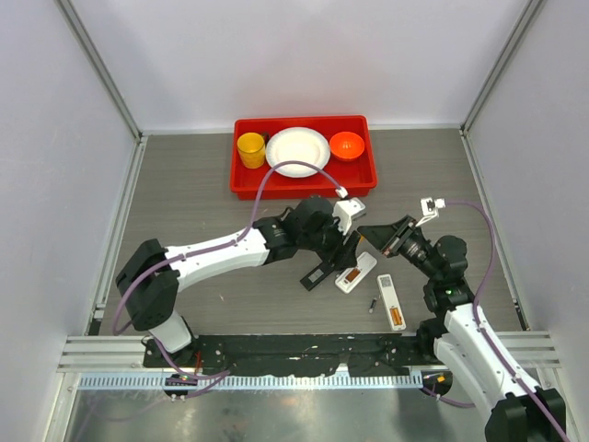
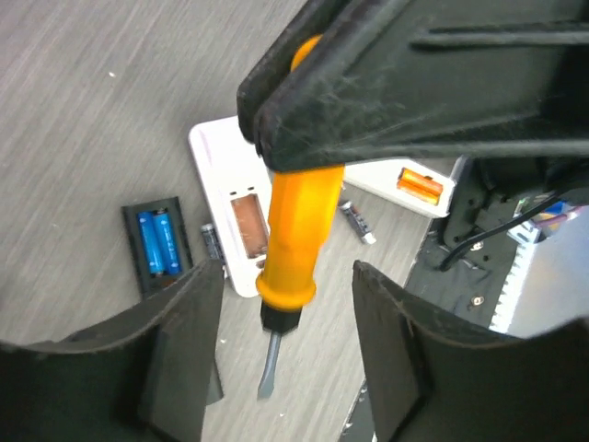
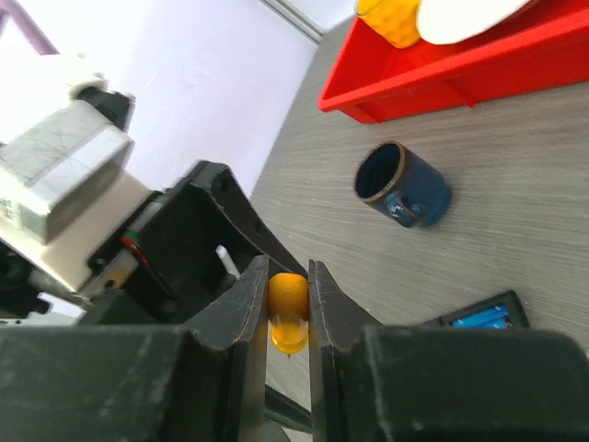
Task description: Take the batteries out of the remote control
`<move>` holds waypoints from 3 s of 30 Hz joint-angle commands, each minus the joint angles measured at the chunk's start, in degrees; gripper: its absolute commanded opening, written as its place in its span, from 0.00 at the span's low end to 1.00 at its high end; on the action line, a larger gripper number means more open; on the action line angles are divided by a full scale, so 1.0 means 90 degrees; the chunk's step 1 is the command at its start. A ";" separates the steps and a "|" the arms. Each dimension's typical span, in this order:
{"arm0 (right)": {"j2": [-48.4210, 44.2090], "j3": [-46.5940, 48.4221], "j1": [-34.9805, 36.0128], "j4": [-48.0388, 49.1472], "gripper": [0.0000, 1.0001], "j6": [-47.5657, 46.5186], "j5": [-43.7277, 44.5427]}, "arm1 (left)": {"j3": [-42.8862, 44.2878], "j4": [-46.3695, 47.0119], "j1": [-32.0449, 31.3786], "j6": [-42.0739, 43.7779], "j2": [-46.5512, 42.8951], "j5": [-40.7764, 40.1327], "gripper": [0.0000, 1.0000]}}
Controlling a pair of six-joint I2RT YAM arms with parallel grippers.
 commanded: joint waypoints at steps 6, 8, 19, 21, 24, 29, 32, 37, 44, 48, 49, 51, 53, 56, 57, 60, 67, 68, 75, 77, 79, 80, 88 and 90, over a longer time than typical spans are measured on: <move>-0.0270 0.0341 0.0017 -0.1520 0.01 -0.1702 0.1306 | -0.0375 -0.0724 -0.0013 0.1090 -0.0540 -0.1677 0.79; -0.0319 0.0410 0.0017 -0.1726 0.01 -0.2025 0.1696 | -0.0473 -0.0881 -0.0023 0.1218 -0.0403 -0.2319 0.79; 0.0744 0.0791 0.0008 -0.1191 0.01 -0.2504 0.2109 | -0.1273 -0.0062 -0.0081 0.1257 0.0535 -0.2374 0.77; 0.1125 0.0849 0.0017 -0.0937 0.01 -0.2485 0.2089 | -0.1352 -0.0080 -0.0081 0.1218 0.0583 -0.2265 0.77; 0.1613 0.0898 0.0008 -0.0586 0.01 -0.2407 0.1973 | -0.1391 -0.0041 -0.0081 0.1130 0.0642 -0.1945 0.77; 0.2209 0.0908 0.0008 0.0000 0.01 -0.2251 0.1777 | -0.1508 0.0144 -0.0081 0.1062 0.0642 -0.1796 0.76; 0.2444 0.0947 0.0017 0.0157 0.01 -0.2202 0.1718 | -0.1431 0.0105 -0.0081 0.1033 0.0827 -0.1767 0.76; 0.2679 0.1035 0.0027 0.0235 0.01 -0.2221 0.1738 | -0.1323 0.0105 -0.0081 0.1003 0.1042 -0.1601 0.70; 0.3128 0.1221 0.0115 0.0235 0.01 -0.2475 0.1845 | -0.1274 0.0017 -0.0081 0.1032 0.1121 -0.1552 0.38; 0.3284 0.1338 0.0144 0.0090 0.01 -0.2602 0.1855 | -0.1294 0.0007 -0.0081 0.1062 0.1082 -0.1562 0.31; 0.3226 0.1328 0.0134 0.0040 0.01 -0.2631 0.1865 | -0.1303 0.0007 -0.0081 0.1062 0.1082 -0.1562 0.30; 0.3138 0.1319 0.0134 -0.0096 0.01 -0.2709 0.1942 | -0.1284 0.0017 -0.0081 0.1072 0.1101 -0.1513 0.28; 0.3011 0.1299 0.0144 -0.0213 0.01 -0.2807 0.2001 | -0.1264 -0.0022 -0.0081 0.1072 0.1121 -0.1484 0.25; 0.2904 0.1260 0.0144 -0.0360 0.01 -0.2866 0.2079 | -0.1255 -0.0032 -0.0081 0.1081 0.1140 -0.1464 0.24; 0.2884 0.1241 0.0144 -0.0380 0.01 -0.2875 0.2080 | -0.1254 -0.0032 -0.0081 0.1081 0.1140 -0.1464 0.24; 0.2894 0.1182 0.0144 -0.0390 0.01 -0.2846 0.2012 | -0.1254 -0.0032 -0.0081 0.1072 0.1140 -0.1464 0.23; 0.2777 0.0928 0.0134 -0.0321 0.01 -0.2749 0.1904 | -0.1216 -0.0071 -0.0081 0.1091 0.1179 -0.1464 0.21; 0.2748 0.0850 0.0144 -0.0302 0.01 -0.2720 0.1894 | -0.1206 -0.0071 -0.0081 0.1091 0.1199 -0.1454 0.22; 0.2581 0.0606 0.0134 -0.0214 0.01 -0.2553 0.1797 | -0.1167 -0.0139 -0.0081 0.1091 0.1238 -0.1454 0.19; 0.2591 0.0567 0.0144 -0.0175 0.01 -0.2495 0.1787 | -0.1167 -0.0129 -0.0081 0.1091 0.1238 -0.1454 0.19; 0.2591 0.0566 0.0134 -0.0155 0.01 -0.2485 0.1777 | -0.1157 -0.0149 -0.0081 0.1082 0.1248 -0.1445 0.19; 0.2591 0.0576 0.0144 -0.0136 0.01 -0.2475 0.1796 | -0.1157 -0.0139 -0.0081 0.1091 0.1248 -0.1435 0.19; 0.2805 0.0683 0.0134 0.0040 0.01 -0.2524 0.2002 | -0.1147 -0.0149 -0.0081 0.1091 0.1277 -0.1386 0.18; 0.2884 0.0732 0.0144 0.0059 0.01 -0.2524 0.1992 | -0.1137 -0.0168 -0.0081 0.1091 0.1287 -0.1376 0.17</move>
